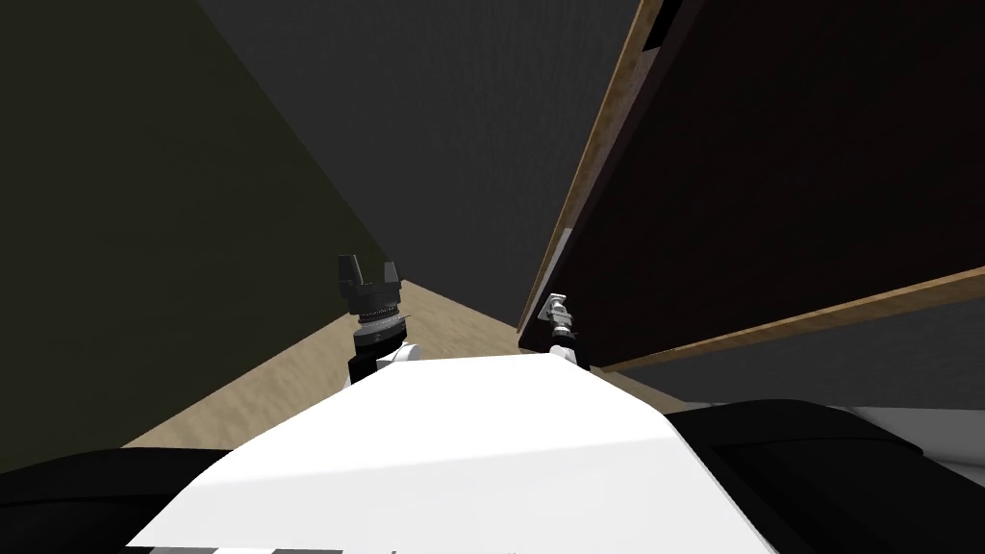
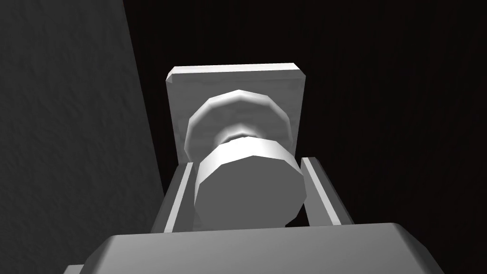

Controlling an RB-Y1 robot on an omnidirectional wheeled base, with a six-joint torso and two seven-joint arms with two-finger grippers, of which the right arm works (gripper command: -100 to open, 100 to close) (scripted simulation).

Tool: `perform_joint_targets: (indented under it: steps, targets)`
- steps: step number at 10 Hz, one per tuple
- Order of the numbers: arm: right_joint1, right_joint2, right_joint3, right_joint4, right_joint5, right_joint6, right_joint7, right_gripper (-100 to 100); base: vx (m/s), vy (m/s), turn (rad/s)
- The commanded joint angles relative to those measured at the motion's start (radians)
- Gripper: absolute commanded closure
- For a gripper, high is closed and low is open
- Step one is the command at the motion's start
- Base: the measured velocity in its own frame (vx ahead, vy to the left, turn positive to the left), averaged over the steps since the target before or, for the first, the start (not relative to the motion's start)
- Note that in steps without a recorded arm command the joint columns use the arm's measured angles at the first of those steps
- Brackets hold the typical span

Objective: Pull the door open

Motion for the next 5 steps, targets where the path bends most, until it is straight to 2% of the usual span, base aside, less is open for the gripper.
perform_joint_targets:
  steps: [1, 2, 3, 5]
  targets:
    - [-0.002, 0.001, 0.001, -0.003, 0.0, -0.002, 0.0, 100, 0.0, 0.0, 0.0]
    - [0.002, -0.021, 0.01, 0.002, -0.003, -0.004, -0.021, 100, -0.13, -0.034, 0.203]
    - [0.003, -0.032, 0.015, 0.003, -0.005, -0.006, -0.032, 100, -0.211, -0.074, 0.232]
    - [0.006, -0.058, 0.027, 0.006, -0.009, -0.012, -0.059, 100, -0.228, -0.015, 0.153]
